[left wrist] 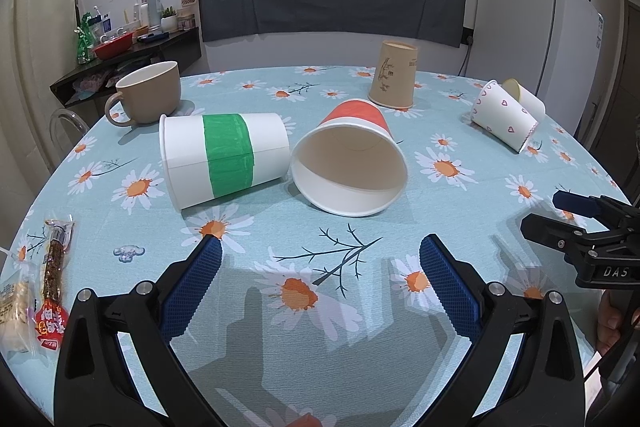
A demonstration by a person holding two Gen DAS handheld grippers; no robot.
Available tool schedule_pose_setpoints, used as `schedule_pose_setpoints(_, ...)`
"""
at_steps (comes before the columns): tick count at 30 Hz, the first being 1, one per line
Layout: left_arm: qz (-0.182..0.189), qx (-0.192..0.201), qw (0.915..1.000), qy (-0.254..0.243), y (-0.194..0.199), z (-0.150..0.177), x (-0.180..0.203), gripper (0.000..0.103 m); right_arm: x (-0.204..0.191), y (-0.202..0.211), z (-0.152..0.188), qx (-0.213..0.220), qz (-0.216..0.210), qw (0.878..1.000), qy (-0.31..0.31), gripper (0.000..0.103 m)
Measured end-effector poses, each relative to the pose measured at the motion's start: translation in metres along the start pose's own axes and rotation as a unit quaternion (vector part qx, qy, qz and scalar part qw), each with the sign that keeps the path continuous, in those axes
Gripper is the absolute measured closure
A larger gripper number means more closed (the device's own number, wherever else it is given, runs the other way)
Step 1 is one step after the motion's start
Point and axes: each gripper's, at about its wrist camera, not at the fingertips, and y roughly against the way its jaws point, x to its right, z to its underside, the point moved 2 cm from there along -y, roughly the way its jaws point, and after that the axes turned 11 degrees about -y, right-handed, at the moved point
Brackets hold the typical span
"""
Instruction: Flip cup upside down
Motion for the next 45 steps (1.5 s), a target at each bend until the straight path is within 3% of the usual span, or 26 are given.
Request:
schedule_pose_setpoints(23,0.005,0.001,1.0,0.003,0.0,-0.001,0.002,0.006,-0.002,-0.002,0.0,-0.003,-0.002,1.0,0.0,0.01)
schedule_pose_setpoints(37,-0.021,-0.008,0.9997,-0.008,-0.001,0.001,0.003,0.006,0.0,0.002,0.0,0.0,-0.016,1.0,-0.005,0.01)
schedule_pose_setpoints(45,-0.007,-0.03,0.9995,-0.01,-0.013,-0.004,0.005,0.006,0.003,0.011,-0.001,0.019,-0.022,1.0,-0.01,0.01)
